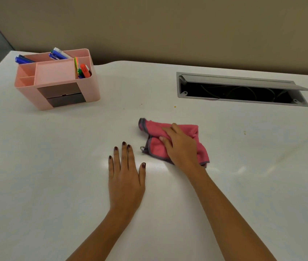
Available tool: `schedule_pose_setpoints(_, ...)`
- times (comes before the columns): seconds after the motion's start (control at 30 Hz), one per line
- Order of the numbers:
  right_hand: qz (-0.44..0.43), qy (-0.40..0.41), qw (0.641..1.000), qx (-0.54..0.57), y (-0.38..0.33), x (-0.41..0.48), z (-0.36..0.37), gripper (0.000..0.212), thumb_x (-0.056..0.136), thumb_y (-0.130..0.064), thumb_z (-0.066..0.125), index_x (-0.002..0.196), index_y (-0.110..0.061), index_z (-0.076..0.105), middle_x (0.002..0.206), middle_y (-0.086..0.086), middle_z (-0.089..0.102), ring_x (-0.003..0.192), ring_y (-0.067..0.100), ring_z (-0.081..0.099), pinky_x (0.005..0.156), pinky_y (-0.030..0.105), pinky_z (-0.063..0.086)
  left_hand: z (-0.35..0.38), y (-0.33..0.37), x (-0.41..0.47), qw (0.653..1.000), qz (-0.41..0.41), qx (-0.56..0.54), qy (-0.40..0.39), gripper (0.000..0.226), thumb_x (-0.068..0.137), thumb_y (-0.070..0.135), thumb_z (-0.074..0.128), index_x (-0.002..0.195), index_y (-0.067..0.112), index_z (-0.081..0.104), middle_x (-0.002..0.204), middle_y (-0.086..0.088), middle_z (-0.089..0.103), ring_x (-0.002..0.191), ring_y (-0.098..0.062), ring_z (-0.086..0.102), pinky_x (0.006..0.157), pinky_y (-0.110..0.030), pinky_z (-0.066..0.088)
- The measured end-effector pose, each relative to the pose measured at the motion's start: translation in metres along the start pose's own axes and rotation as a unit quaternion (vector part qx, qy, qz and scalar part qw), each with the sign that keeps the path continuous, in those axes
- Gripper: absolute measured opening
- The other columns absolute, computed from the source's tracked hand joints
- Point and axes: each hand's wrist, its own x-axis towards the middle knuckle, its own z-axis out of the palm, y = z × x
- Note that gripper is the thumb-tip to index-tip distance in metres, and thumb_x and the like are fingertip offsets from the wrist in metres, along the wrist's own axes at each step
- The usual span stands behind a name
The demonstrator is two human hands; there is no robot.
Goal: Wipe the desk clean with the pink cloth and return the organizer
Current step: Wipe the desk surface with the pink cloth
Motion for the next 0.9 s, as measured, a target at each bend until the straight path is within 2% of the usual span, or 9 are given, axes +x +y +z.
schedule_pose_setpoints(0.13,0.002,0.019,0.999,-0.028,0.013,-0.039,-0.012,0.025,0.094,-0.032,0.052,0.115,-0.023,0.060,0.112,-0.003,0.060,0.074,0.019,0.062,0.052,0.027,0.043,0.000,-0.001,0.000,1.000,0.000,-0.010,0.002,0.068,0.096,0.045,0.011,0.148,0.004,0.022,0.158,-0.013,0.021,0.147,-0.031,0.015,0.120,-0.043,0.015)
schedule_pose_setpoints(0.23,0.096,0.054,0.993,-0.043,0.029,-0.044,-0.019,0.024,0.095,-0.033,0.049,0.112,-0.021,0.059,0.107,-0.003,0.058,0.074,0.021,0.060,0.056,0.028,0.040,-0.001,-0.001,0.000,1.000,0.001,-0.012,0.004,0.067,0.096,0.045,0.011,0.148,0.005,0.023,0.158,-0.012,0.022,0.147,-0.031,0.016,0.119,-0.043,0.015)
schedule_pose_setpoints(0.3,0.158,0.074,0.983,-0.062,0.034,-0.032,-0.018,0.027,0.095,-0.035,0.046,0.111,-0.017,0.058,0.101,-0.001,0.055,0.066,0.019,0.052,0.055,0.027,0.034,-0.001,-0.001,-0.001,1.000,0.000,-0.010,0.003,0.067,0.097,0.045,0.011,0.148,0.004,0.023,0.157,-0.012,0.022,0.146,-0.031,0.016,0.119,-0.043,0.015)
schedule_pose_setpoints(0.37,0.210,0.099,0.970,-0.072,0.033,-0.013,-0.015,0.028,0.095,-0.033,0.045,0.113,-0.015,0.058,0.102,0.002,0.055,0.064,0.017,0.045,0.056,0.028,0.031,-0.001,0.000,-0.001,1.000,0.000,-0.011,0.003,0.067,0.097,0.046,0.009,0.149,0.005,0.023,0.158,-0.012,0.021,0.147,-0.030,0.015,0.120,-0.043,0.014)
schedule_pose_setpoints(0.5,0.251,0.110,0.959,-0.072,0.025,0.029,-0.004,0.030,0.096,-0.033,0.044,0.114,-0.012,0.056,0.110,0.006,0.055,0.066,0.021,0.045,0.056,0.031,0.030,-0.001,0.000,-0.001,1.000,0.000,-0.013,0.002,0.067,0.098,0.046,0.007,0.148,0.005,0.024,0.157,-0.012,0.023,0.147,-0.031,0.016,0.119,-0.044,0.017)
schedule_pose_setpoints(0.73,0.200,0.070,0.975,-0.070,-0.014,0.098,0.024,0.033,0.096,-0.033,0.044,0.117,-0.010,0.054,0.117,0.008,0.053,0.077,0.028,0.060,0.054,0.032,0.030,-0.001,0.001,-0.001,1.000,-0.005,-0.013,-0.006,0.066,0.097,0.046,0.010,0.149,0.006,0.022,0.158,-0.010,0.021,0.147,-0.029,0.014,0.120,-0.044,0.017)
schedule_pose_setpoints(0.9,0.048,0.006,0.998,-0.040,-0.066,0.094,0.047,0.034,0.095,-0.032,0.042,0.119,-0.011,0.054,0.115,0.005,0.053,0.073,0.024,0.059,0.052,0.033,0.041,-0.001,0.001,0.001,1.000,-0.008,-0.022,-0.017,0.070,0.096,0.050,0.003,0.150,0.009,0.018,0.159,-0.008,0.016,0.148,-0.027,0.010,0.121,-0.041,0.010)
